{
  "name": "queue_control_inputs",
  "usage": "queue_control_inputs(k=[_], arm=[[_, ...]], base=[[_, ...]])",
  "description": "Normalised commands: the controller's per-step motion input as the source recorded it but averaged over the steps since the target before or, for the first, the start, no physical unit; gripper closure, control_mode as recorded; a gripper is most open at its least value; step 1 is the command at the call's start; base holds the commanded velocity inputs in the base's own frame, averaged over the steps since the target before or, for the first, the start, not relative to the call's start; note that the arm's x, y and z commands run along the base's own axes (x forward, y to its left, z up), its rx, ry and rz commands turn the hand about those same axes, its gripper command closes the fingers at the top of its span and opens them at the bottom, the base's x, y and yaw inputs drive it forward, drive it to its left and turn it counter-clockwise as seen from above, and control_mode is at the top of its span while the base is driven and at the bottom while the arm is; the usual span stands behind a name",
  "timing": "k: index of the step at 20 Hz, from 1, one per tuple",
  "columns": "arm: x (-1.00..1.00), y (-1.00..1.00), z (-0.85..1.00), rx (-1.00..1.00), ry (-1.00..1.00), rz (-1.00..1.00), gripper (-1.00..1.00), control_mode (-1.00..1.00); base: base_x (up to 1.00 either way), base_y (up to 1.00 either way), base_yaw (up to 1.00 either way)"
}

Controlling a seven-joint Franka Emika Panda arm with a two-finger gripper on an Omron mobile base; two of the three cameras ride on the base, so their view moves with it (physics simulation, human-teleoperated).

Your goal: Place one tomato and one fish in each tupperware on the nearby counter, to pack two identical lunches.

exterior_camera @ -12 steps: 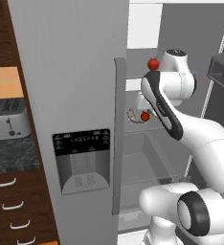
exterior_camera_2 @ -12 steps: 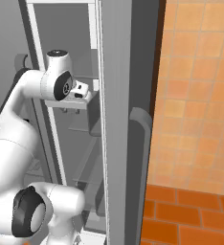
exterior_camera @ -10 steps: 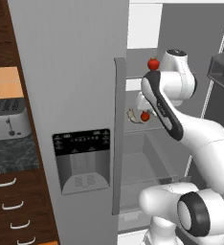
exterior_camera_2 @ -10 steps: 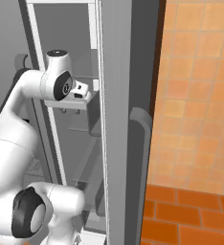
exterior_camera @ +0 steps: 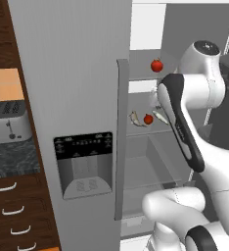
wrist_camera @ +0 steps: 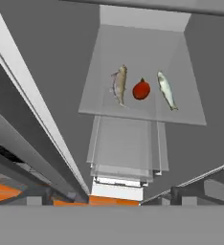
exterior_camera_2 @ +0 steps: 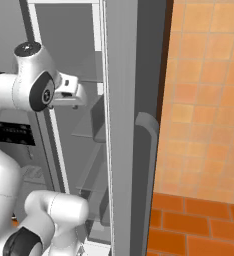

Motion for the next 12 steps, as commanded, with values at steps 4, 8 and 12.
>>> queue_control_inputs(k=[4, 8, 12], arm=[[-0.03, -0.11, 0.99, 0.00, -0.28, -0.04, -1.00, -1.00], [0.03, -0.25, 0.59, 0.00, -0.42, 0.00, -1.00, -1.00], [0.40, -0.34, 0.29, 0.00, -0.25, 0.00, -1.00, -1.00]], base=[[0.00, 0.00, 0.00], [0.00, 0.00, 0.00], [0.00, 0.00, 0.00]])
